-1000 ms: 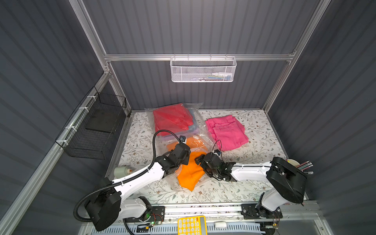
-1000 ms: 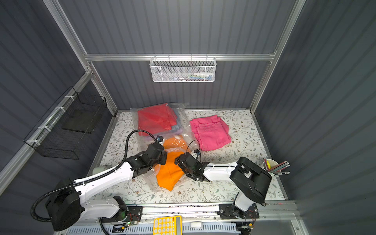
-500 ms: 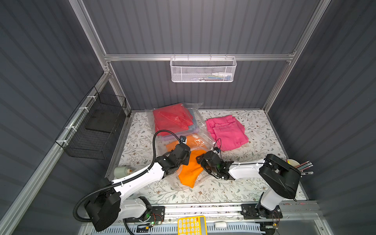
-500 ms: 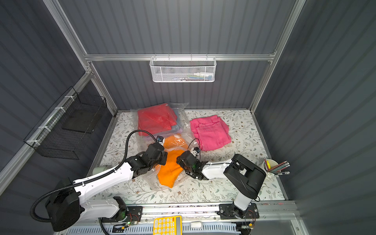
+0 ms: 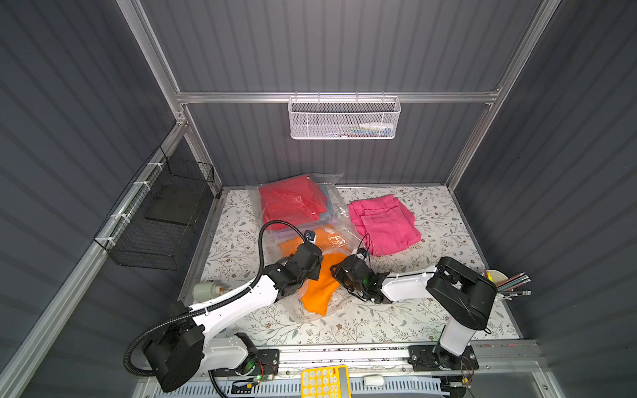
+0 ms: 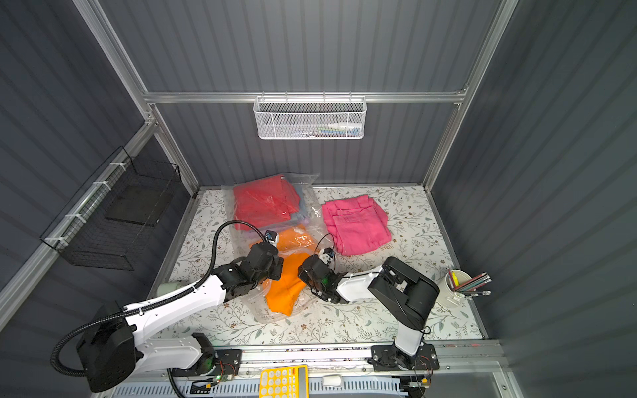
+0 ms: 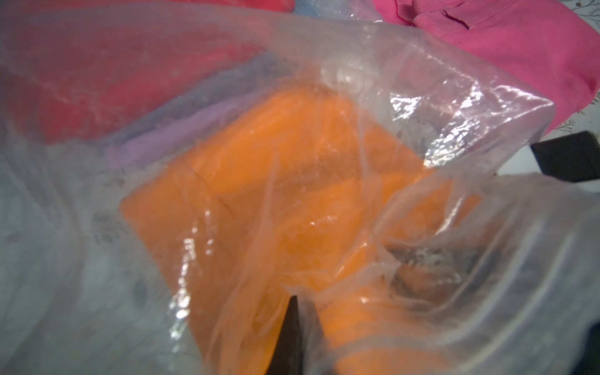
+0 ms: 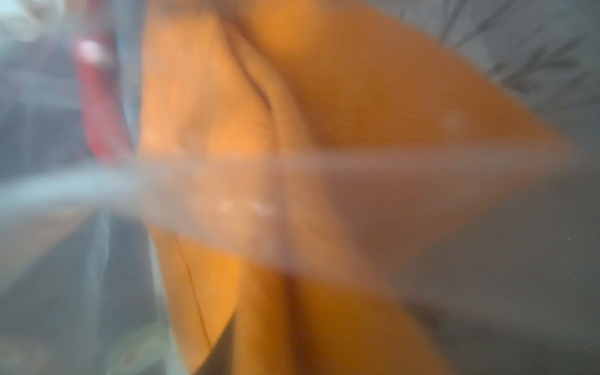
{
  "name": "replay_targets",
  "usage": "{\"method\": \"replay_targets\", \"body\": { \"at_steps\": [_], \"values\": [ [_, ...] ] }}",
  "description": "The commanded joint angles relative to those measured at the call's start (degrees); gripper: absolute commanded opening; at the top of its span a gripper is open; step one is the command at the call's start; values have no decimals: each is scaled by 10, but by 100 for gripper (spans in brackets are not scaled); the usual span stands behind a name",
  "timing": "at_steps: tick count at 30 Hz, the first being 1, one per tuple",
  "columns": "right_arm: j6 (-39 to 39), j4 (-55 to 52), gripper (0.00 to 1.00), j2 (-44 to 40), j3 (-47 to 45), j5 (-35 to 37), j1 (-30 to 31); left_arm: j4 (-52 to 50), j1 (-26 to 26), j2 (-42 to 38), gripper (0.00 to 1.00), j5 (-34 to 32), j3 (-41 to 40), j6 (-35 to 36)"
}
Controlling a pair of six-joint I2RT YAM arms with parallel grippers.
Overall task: Take the trousers out of the vacuum bag
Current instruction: Take out the trousers from the vacuum bag.
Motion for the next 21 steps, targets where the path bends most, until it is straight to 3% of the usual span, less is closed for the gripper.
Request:
{"method": "replay_targets", "body": {
  "at_steps": [1,8,15,18,21],
  "values": [
    [-22,25,19,3,18,5,-7,-9,3,-7,0,-5,19,-8],
    [-19,28,0,-16,7,-5,-7,-10,3,-4,0,-8,19,-9],
    [-12,32,0,-18,-6,-6,-1,-12,4,-2,0,-10,19,-9],
    [-17,36,6,-7,4,-13,-7,-12,3,-2,0,-10,19,-9],
    [-29,47,0,-8,11,-17,-14,-13,3,-1,0,-11,19,-10]
  ]
}}
